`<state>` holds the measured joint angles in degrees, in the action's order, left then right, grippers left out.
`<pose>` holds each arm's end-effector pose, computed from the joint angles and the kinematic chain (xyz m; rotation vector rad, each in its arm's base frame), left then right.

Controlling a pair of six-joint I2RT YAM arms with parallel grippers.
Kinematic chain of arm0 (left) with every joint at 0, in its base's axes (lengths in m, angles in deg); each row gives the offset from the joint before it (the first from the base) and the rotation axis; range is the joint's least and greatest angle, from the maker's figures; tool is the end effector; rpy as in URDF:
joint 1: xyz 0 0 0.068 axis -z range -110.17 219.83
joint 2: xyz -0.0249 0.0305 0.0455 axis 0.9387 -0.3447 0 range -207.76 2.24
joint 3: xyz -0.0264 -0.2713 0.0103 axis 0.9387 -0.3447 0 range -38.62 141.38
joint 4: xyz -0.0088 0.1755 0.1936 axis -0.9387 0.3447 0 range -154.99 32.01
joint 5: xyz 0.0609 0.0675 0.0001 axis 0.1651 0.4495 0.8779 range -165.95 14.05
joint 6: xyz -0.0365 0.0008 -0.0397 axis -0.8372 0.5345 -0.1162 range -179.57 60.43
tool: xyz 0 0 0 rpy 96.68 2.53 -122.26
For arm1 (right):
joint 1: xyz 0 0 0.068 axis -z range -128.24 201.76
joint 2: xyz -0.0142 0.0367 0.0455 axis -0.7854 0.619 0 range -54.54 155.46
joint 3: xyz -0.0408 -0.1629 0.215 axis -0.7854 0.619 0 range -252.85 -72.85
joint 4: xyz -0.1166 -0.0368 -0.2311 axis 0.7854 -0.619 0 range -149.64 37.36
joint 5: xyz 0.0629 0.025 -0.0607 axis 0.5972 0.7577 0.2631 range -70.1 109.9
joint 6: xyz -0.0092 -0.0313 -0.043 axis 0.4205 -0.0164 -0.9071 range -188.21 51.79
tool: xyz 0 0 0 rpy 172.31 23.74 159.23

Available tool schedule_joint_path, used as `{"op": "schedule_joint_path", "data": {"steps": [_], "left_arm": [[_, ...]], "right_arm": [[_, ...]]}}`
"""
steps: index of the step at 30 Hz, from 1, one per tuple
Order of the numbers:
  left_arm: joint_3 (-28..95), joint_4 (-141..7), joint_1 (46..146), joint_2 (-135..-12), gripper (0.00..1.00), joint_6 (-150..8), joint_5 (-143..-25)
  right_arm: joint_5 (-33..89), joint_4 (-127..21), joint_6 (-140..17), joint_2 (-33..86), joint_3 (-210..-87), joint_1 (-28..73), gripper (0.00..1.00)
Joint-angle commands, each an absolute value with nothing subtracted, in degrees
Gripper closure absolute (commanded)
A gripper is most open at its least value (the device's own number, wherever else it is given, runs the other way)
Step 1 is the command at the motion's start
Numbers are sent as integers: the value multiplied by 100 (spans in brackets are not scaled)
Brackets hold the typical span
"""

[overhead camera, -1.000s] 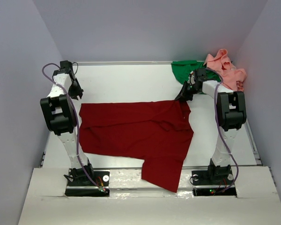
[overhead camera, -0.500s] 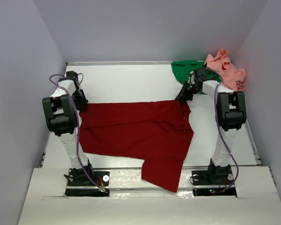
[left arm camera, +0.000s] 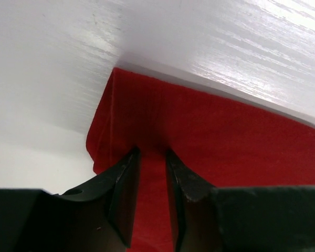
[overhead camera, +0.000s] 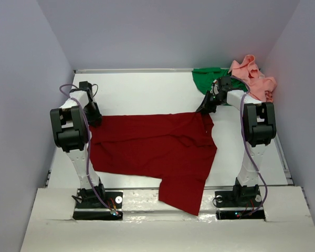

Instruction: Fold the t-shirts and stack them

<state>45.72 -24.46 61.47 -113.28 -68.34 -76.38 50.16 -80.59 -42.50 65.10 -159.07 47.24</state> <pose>0.4045 0.0592 0.1721 -0.4188 2.7911 -0.0122 0.4355 0.0524 0.1662 0.3096 2.6540 0.8732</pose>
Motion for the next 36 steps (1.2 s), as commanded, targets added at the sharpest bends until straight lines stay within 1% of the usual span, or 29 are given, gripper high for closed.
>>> {"op": "schedule_joint_path", "data": {"steps": [1,6,8,12,15,22,25,26,28,32,34,36], "left_arm": [[4584,-2386,6157,-11202,59,-6818,-7315],[4602,-2377,6157,-11263,59,-6818,-7244],[4567,-2386,6157,-11360,63,-6827,-7244],[4585,-2342,6157,-11562,65,-6792,-7182],[4611,-2342,6157,-11650,69,-6800,-7182],[4620,-2324,6157,-11808,71,-6792,-7173],[4611,-2315,6157,-11861,83,-6792,-7226],[4620,-2324,6157,-11870,92,-6783,-7252],[4637,-2315,6157,-11861,100,-6783,-7279],[4707,-2263,6157,-11826,100,-6765,-7296],[4760,-2201,6148,-11808,97,-6774,-7305],[4883,-2140,6157,-11799,92,-6765,-7331]], "right_arm": [[5005,-7971,-4281,6499,-16136,4701,96],[4996,-7971,-4273,6500,-16145,4701,96],[4996,-7971,-4273,6508,-16145,4701,95],[4979,-7980,-4281,6491,-16162,4701,95],[4979,-7998,-4281,6482,-16171,4701,95],[4978,-8015,-4299,6473,-16180,4701,95],[4978,-8024,-4299,6482,-16180,4701,95],[4979,-8015,-4308,6473,-16180,4701,95],[4978,-8015,-4308,6482,-16188,4701,95],[4978,-8015,-4308,6491,-16180,4701,95],[4987,-8015,-4299,6499,-16180,4701,95],[4979,-8015,-4299,6508,-16206,4701,95]]}}
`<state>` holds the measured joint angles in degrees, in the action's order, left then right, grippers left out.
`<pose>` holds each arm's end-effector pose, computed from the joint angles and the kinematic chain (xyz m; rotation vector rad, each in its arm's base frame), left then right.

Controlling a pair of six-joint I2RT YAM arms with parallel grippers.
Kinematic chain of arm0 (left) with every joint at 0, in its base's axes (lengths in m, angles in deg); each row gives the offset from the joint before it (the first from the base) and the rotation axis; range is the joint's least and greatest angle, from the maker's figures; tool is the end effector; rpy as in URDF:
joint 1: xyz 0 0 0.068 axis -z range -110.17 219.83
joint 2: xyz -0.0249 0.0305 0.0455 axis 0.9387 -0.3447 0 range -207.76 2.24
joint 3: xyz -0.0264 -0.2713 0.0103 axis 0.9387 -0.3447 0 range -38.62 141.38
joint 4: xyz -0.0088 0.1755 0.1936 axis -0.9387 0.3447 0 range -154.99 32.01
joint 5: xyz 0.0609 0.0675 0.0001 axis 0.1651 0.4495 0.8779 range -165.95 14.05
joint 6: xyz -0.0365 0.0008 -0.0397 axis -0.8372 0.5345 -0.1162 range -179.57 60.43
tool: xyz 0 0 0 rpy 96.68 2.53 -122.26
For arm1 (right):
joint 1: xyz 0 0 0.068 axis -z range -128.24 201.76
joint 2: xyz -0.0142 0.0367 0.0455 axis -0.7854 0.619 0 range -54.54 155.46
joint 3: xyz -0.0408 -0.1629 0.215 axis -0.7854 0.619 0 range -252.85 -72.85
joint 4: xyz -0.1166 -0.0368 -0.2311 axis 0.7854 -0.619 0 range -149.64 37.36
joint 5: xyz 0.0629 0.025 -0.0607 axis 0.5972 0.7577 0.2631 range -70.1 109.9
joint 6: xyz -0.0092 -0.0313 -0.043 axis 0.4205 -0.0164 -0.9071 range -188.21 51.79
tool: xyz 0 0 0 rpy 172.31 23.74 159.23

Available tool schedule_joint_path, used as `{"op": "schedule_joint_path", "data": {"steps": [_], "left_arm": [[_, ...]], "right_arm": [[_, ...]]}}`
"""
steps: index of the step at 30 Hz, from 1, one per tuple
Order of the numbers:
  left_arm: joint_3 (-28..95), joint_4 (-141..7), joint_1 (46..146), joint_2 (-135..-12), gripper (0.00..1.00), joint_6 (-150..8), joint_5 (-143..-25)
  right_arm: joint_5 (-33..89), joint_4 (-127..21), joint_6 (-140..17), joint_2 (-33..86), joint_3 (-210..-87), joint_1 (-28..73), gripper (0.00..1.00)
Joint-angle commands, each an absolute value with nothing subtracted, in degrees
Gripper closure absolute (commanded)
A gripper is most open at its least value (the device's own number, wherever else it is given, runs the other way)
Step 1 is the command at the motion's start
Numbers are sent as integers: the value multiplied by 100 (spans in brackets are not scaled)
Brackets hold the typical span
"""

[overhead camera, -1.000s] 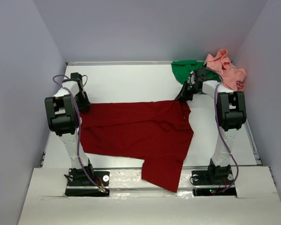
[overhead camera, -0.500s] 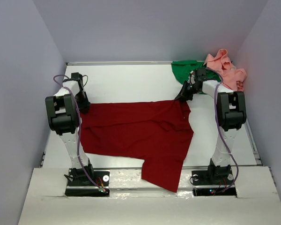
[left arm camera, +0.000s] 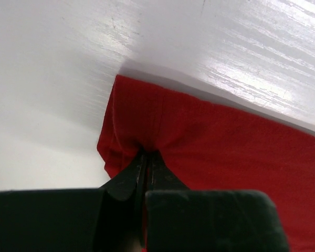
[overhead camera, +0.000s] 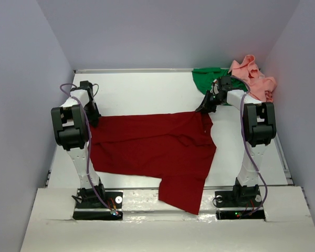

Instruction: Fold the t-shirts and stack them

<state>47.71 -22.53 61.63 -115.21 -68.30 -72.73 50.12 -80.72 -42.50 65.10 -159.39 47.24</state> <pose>0.4089 0.0610 0.1674 -0.4317 2.8209 0.0783 0.4363 0.0524 0.1677 0.3082 2.6509 0.8724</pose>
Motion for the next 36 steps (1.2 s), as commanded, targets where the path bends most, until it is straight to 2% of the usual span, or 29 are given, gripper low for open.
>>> {"op": "schedule_joint_path", "data": {"steps": [1,4,6,8,13,17,22,36], "left_arm": [[4970,-2079,6166,-11782,87,-6765,-7323],[5216,-1938,6166,-11790,83,-6765,-7349],[5357,-1859,6175,-11817,82,-6756,-7358],[5551,-1745,6184,-11861,82,-6756,-7376],[5981,-1490,6227,-12001,82,-6748,-7411],[6281,-1392,6245,-12063,96,-6756,-7437],[6175,-1410,6263,-12028,100,-6748,-7499],[6605,-1700,6263,-11826,99,-6976,-7200]], "right_arm": [[4987,-8015,-4290,6517,-16206,4701,95],[4987,-8015,-4290,6526,-16224,4701,95],[4979,-8015,-4290,6517,-16224,4701,95],[4987,-8015,-4281,6526,-16224,4701,100],[4996,-8015,-4273,6526,-16250,4701,100],[4987,-8024,-4264,6526,-16285,4701,100],[4996,-8033,-4281,6517,-16303,4701,100],[4987,-8077,-4290,6561,-16364,4701,100]]}}
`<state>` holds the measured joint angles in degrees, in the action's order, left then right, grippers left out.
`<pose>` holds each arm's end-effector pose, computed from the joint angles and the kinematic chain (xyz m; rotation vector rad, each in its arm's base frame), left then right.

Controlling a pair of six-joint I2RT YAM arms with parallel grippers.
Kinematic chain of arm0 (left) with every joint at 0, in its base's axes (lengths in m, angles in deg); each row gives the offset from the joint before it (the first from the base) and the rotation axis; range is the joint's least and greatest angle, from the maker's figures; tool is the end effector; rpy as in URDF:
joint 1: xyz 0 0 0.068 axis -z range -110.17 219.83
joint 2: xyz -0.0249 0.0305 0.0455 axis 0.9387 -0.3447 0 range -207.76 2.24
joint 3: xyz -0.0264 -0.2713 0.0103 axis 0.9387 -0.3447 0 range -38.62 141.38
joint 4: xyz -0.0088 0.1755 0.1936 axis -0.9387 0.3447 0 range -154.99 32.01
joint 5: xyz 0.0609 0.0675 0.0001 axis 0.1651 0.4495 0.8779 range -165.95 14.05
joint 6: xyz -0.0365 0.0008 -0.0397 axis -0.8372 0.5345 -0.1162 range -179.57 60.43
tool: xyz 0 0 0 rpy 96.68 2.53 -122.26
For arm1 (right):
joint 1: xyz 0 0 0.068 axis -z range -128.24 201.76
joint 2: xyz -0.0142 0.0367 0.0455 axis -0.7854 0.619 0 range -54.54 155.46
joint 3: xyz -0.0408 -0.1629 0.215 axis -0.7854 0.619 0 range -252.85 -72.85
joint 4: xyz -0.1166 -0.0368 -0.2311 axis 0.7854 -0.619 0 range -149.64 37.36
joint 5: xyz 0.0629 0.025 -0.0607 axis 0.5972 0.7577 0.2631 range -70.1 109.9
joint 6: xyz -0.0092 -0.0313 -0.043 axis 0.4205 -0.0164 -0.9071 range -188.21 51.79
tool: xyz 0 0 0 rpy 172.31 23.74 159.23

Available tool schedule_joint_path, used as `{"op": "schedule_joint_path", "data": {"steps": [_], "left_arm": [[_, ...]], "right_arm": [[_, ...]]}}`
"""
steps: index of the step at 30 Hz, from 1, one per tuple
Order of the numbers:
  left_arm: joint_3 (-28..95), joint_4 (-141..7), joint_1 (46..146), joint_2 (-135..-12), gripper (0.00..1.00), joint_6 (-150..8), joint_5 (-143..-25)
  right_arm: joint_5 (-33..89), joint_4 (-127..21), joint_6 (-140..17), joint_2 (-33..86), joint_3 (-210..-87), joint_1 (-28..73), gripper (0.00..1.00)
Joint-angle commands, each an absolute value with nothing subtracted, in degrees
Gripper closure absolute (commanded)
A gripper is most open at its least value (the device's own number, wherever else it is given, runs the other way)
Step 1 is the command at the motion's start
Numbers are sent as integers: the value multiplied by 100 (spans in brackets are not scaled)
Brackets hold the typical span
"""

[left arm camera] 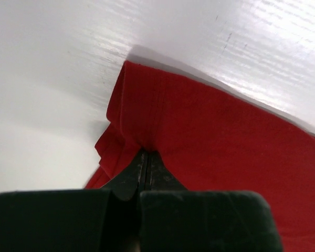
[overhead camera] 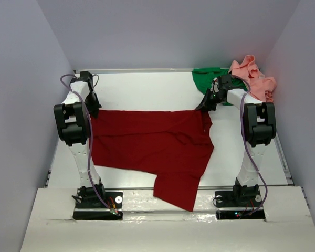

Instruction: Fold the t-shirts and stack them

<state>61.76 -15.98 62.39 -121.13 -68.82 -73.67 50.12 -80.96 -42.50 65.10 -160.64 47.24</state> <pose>0.4441 0.0595 0.1892 -0.4192 2.7952 0.0492 0.4397 0.0527 0.1738 0.2995 2.6343 0.8730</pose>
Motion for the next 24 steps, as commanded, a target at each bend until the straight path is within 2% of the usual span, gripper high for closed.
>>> {"op": "schedule_joint_path", "data": {"steps": [1,6,24], "left_arm": [[6676,-1726,6263,-11826,99,-6993,-7200],[7194,-1726,6298,-12001,98,-7073,-7200],[7528,-1893,6403,-12564,93,-7108,-7218]], "right_arm": [[4987,-8077,-4299,6561,-16373,4701,100],[4891,-8103,-4308,6508,-16399,4701,100],[4337,-8138,-4229,6508,-16795,4701,100]]}}
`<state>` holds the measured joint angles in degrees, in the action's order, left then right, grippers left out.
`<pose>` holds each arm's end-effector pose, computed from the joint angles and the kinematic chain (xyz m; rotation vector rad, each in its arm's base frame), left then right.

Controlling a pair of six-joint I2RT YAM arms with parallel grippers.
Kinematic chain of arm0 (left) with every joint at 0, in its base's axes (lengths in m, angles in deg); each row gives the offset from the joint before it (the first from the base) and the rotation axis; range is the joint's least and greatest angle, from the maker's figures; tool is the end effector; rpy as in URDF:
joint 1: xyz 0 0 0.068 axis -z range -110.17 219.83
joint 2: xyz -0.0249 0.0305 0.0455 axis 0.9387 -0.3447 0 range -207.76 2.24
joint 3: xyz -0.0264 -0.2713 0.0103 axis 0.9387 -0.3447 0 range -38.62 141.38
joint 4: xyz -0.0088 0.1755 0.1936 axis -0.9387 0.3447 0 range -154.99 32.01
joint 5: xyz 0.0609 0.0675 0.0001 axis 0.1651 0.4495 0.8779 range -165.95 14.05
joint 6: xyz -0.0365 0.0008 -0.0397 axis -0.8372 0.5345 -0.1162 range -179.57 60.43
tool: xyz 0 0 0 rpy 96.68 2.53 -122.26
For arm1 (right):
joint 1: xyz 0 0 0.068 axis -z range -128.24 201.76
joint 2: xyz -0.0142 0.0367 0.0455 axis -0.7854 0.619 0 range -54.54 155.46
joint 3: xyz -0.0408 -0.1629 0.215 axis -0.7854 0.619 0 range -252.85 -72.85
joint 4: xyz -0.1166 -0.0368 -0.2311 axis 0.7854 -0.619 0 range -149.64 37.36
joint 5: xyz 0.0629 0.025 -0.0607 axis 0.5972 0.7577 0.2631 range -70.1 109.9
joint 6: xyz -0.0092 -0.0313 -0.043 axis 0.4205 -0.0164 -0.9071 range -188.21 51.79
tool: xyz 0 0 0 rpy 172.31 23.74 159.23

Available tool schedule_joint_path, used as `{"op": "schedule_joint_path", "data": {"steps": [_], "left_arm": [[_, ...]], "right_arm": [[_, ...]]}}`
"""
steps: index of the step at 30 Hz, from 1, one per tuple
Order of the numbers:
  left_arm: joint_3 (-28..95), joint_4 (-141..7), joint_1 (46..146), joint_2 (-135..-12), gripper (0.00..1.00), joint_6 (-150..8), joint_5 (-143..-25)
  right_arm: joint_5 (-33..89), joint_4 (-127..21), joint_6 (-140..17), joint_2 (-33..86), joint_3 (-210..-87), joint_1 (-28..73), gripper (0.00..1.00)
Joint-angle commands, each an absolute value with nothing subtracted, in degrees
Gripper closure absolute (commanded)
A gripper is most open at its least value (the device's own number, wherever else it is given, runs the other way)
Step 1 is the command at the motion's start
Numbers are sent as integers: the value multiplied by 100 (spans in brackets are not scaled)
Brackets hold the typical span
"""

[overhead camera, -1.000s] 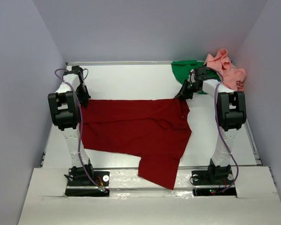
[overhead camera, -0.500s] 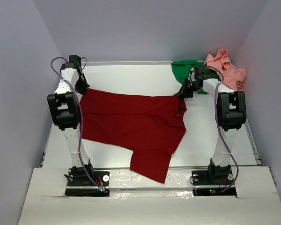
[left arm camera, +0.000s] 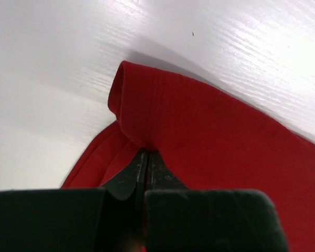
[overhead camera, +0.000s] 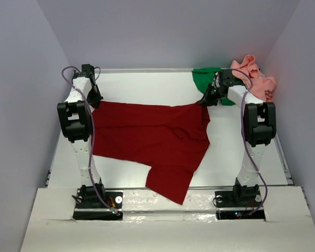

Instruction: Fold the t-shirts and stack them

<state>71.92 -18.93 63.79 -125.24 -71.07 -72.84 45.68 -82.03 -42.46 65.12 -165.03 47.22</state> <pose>0.4793 0.0527 0.2113 -0.4241 2.6342 0.0419 0.4510 0.0513 0.1943 0.3041 2.5826 0.7748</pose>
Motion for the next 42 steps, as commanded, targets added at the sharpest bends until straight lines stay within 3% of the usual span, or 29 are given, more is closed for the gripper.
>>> {"op": "schedule_joint_path", "data": {"steps": [1,11,42], "left_arm": [[7564,-1920,6403,-12608,93,-7125,-7217],[8521,-1806,6403,-13258,93,-7319,-7332],[8908,-2517,6395,-13487,86,-7749,-7411]], "right_arm": [[4328,-8130,-4229,6526,-16838,4701,100],[4144,-8182,-4229,6798,-17216,4754,100],[4021,-8138,-4185,7202,-17612,4754,100]]}}
